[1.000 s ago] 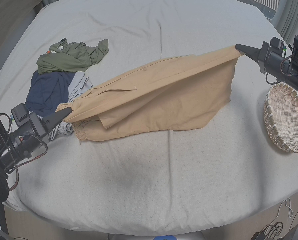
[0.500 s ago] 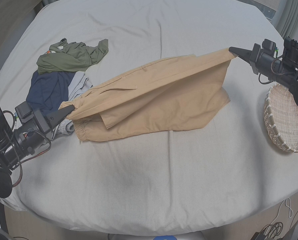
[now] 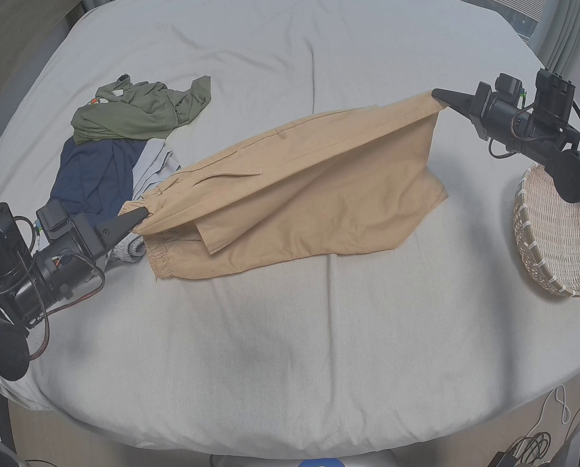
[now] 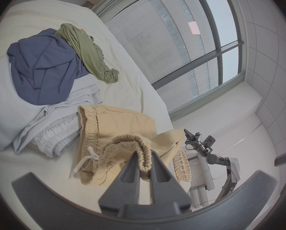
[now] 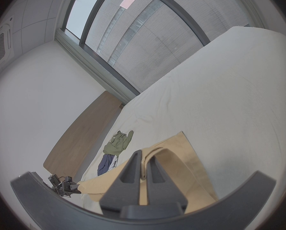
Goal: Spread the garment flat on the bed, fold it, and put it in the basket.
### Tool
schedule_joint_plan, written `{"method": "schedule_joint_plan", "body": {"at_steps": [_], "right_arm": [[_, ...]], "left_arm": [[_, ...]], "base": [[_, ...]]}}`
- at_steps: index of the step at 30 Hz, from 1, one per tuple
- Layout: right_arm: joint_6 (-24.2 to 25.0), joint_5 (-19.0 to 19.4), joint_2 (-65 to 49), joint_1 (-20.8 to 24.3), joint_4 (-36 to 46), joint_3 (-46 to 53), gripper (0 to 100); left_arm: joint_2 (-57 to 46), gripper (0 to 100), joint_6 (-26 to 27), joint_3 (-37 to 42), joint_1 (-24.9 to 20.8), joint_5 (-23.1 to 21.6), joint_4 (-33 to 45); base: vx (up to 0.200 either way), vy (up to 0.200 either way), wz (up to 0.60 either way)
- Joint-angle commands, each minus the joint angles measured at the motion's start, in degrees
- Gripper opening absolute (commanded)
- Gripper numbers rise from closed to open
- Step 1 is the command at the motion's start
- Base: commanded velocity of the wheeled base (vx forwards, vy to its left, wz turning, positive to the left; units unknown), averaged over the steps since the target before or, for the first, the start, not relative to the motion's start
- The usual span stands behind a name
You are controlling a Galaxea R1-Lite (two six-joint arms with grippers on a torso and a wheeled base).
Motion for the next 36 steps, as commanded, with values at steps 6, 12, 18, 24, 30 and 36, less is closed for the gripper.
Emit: {"method": "schedule_joint_plan", "body": {"at_steps": [6,12,18,24,30,36], "right_arm": [[0.23,-1.69,5.27,1.99,-0.87,-6.41,100],[0.58,-4.76,6.15,2.61,-2.10,-7.38,100],[0.41,-4.94,2.20,1.11,-1.57,0.97,100],[0.41,-4.94,-2.20,-1.17,-1.66,13.98,100],[0.23,-4.76,-3.87,-2.58,-4.30,24.44,100],[0.32,-4.76,-2.90,-3.28,-10.54,28.83,100]], "left_arm": [[4.00,100,-0.73,-4.09,0.97,3.58,0.00],[4.97,100,-1.25,-5.32,0.70,4.10,-0.09],[4.26,100,-1.08,-4.70,1.49,4.46,-0.09],[1.01,100,-1.34,-0.93,2.20,4.19,-0.09],[-0.66,100,-1.34,0.74,2.11,4.10,-0.09],[-0.66,100,-1.43,1.10,2.11,4.10,-0.09]], "base": [[0.000,0.000,0.00],[0.000,0.000,0.00],[0.000,0.000,0.00],[0.000,0.000,0.00],[0.000,0.000,0.00],[0.000,0.000,0.00]]}}
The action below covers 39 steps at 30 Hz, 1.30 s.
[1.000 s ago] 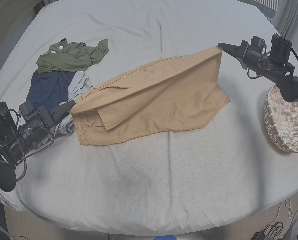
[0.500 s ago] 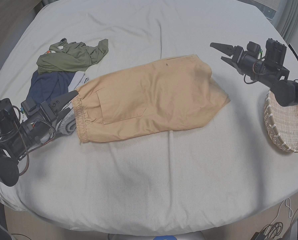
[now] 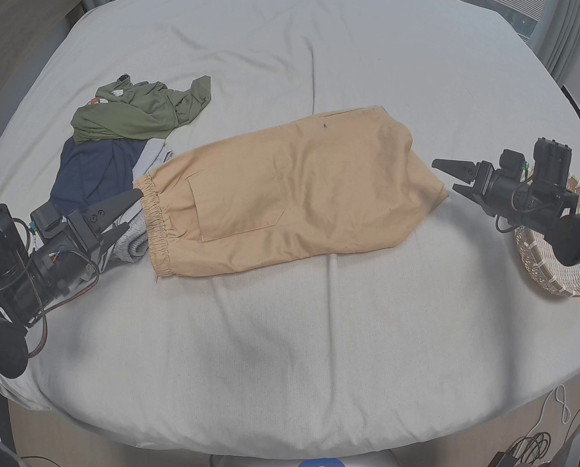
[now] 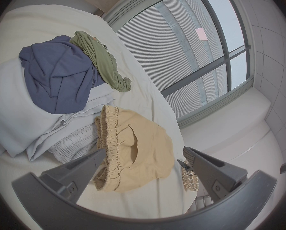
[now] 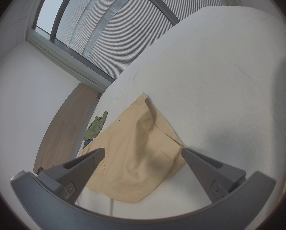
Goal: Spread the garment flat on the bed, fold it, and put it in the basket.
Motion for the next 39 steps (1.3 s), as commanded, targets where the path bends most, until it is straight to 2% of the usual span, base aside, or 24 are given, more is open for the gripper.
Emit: {"method": "schedule_joint_plan", "body": {"at_steps": [1,27,30,31,39], "right_arm": [[0.05,0.08,-0.72,-1.16,-2.80,4.62,100],[1.90,-0.10,5.78,1.03,-8.16,0.57,100],[1.90,-1.06,6.66,1.56,-9.21,0.57,100],[1.63,-1.68,7.28,1.74,-10.00,0.57,0],[1.63,-1.77,8.24,1.83,-12.03,0.75,0]], "left_arm": [[-1.43,100,-0.14,1.04,-0.03,-0.03,-0.01],[-1.60,100,-0.14,1.39,-0.38,-0.03,-0.01],[-1.60,100,-0.14,1.47,-0.29,-0.03,-0.01],[-1.60,100,-0.14,1.47,-0.20,-0.03,-0.01],[-1.60,100,-0.14,1.74,-0.12,-0.12,-0.01]], "base": [[0.000,0.000,0.00],[0.000,0.000,0.00],[0.000,0.000,0.00],[0.000,0.000,0.00],[0.000,0.000,0.00]]}}
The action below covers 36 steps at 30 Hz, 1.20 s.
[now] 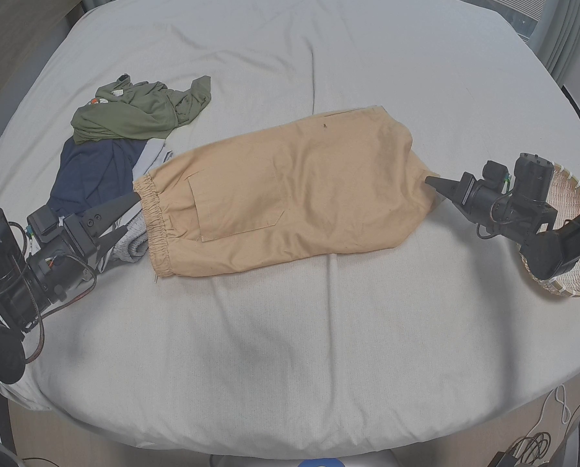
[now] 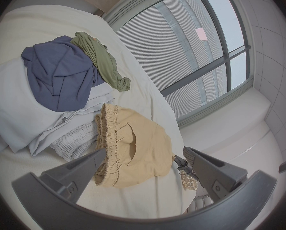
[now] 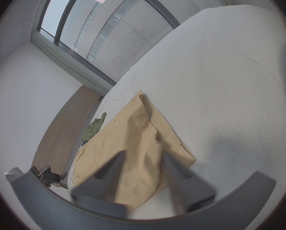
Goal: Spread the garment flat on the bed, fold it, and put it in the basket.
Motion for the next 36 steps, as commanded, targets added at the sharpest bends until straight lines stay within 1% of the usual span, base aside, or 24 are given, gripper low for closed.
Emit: {"method": "schedule_joint_plan", "body": {"at_steps": [1,6,12,20,25,26,30,36], "right_arm": [[0.01,0.04,0.65,0.07,-0.02,0.20,0],[0.01,-0.14,0.39,-0.46,-0.11,0.56,0],[-0.34,-0.23,-1.37,-1.95,-0.19,2.93,0],[-0.43,-0.31,-0.84,-1.69,-1.69,3.54,0],[-1.31,-0.31,-1.02,-1.95,-2.57,4.07,0],[-1.39,-0.31,-1.11,-1.95,-2.66,4.33,100],[-1.57,-0.31,-1.90,-1.95,-2.66,5.83,100],[-1.66,-0.23,-5.33,-1.25,-1.86,10.75,100]], "left_arm": [[-0.03,100,-0.03,0.12,0.02,0.06,-0.01],[-0.03,100,-0.03,0.56,0.02,-0.03,-0.10],[0.23,100,-0.29,1.00,0.02,0.14,-3.35],[0.15,100,-0.29,0.91,-0.07,0.14,-3.44],[0.23,100,-0.20,1.26,0.02,0.06,-3.44],[0.15,100,-0.20,1.26,0.02,0.06,-3.44],[0.15,100,-0.20,1.09,-0.16,0.06,-3.44],[0.06,100,-0.20,1.17,-0.33,0.06,-3.53]], "base": [[0.000,0.000,0.00],[0.000,0.000,0.00],[0.000,0.000,0.00],[0.000,0.000,0.00],[0.000,0.000,0.00],[0.000,0.000,0.00],[0.000,0.000,0.00],[0.000,0.000,0.00]]}}
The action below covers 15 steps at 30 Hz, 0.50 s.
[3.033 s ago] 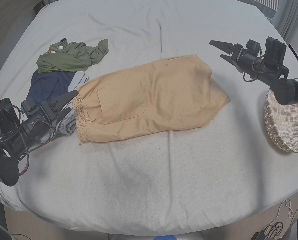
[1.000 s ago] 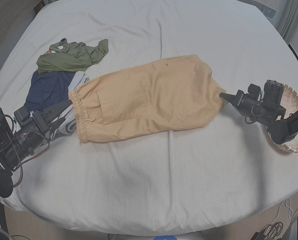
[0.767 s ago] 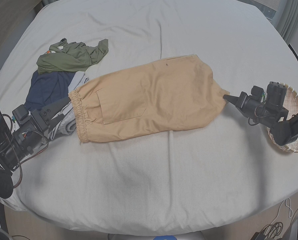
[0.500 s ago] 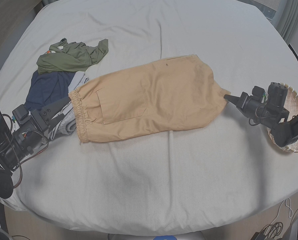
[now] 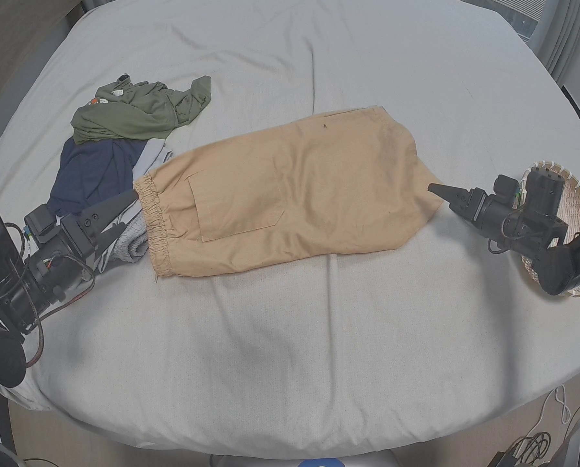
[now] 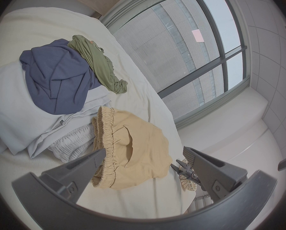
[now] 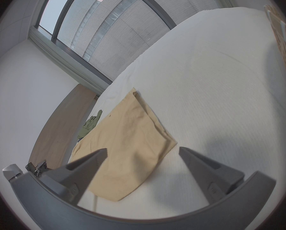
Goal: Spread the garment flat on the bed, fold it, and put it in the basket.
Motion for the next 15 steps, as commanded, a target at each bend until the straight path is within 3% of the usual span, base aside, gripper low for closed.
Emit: {"method": "schedule_joint_plan", "body": {"at_steps": [1,15], "right_arm": [[-0.12,0.05,-2.27,0.40,0.41,3.06,100],[0.58,-1.53,6.79,4.70,-4.42,-0.90,100]], "left_arm": [[0.00,100,-0.01,0.02,-0.14,0.00,-0.05],[0.00,100,-0.62,-0.25,0.13,-0.09,-0.14]], "base": [[0.000,0.000,0.00],[0.000,0.000,0.00]]}}
